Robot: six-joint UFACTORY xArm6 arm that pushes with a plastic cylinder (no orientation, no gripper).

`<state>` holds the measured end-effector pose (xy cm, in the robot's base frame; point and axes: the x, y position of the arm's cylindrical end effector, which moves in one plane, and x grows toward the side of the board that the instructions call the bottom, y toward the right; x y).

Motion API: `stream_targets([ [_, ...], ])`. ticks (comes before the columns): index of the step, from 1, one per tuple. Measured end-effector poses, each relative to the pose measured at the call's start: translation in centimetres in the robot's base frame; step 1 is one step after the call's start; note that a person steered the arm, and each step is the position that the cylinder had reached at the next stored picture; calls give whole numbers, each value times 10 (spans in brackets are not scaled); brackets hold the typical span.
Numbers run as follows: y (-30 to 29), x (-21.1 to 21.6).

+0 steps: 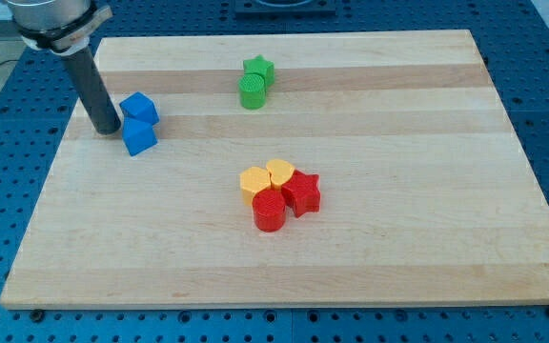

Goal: Move the blue cube left to the green star

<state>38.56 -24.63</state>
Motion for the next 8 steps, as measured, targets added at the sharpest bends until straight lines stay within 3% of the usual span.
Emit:
stream_targets([
  [3,86,-69],
  [4,68,-58],
  [6,69,13],
  [7,108,10],
  [8,127,-28],
])
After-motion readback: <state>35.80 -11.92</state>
